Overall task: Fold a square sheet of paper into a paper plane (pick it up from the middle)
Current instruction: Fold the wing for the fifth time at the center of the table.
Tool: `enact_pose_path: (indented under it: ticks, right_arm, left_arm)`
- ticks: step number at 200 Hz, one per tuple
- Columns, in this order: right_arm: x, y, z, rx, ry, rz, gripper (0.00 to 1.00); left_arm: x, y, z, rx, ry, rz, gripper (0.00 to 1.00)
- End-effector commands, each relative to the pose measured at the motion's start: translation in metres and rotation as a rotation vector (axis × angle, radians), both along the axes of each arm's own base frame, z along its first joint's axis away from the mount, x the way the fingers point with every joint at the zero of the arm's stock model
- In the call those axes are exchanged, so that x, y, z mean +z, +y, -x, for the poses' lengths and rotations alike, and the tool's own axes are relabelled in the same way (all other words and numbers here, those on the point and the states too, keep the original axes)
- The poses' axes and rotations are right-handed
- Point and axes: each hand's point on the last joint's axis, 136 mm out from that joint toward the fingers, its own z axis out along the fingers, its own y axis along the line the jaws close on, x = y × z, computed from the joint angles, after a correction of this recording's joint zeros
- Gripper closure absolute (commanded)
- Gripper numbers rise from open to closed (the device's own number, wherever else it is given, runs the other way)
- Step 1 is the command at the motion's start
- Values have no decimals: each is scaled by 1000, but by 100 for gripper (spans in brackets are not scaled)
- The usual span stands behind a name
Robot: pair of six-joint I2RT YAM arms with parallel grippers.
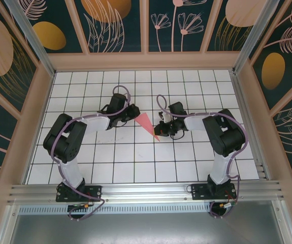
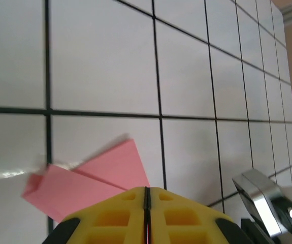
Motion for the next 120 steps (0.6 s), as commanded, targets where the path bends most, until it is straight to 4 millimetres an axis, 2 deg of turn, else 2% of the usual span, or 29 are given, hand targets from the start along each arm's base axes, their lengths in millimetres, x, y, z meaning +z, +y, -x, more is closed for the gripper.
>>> enact_pose_path:
  ticks: [1,16,20,50,92,120]
  right_arm:
    - [-65,-50,30,-60,131,279,99]
    - [-62,-47,28,-57,122,268,99]
    - [-60,-47,27,-56,118,264,99]
    - [-42,-37,17,-44,77,214,98]
    - [7,-15,-3,-5,-35,91,97]
    - [37,2,-11,43,-110,3,94]
  left_arm:
    - [-19,-20,16,-74,42,18,89]
    - [-37,-24,25,-89,87,-11,89]
    - [-31,-29,19,-88,72,-6,89]
    - [-47,-23,20,-63,110,-53,90]
    - [-68,-7,27,-32,152,-133,92]
    - [-76,-5,31,-30,169,-141,93]
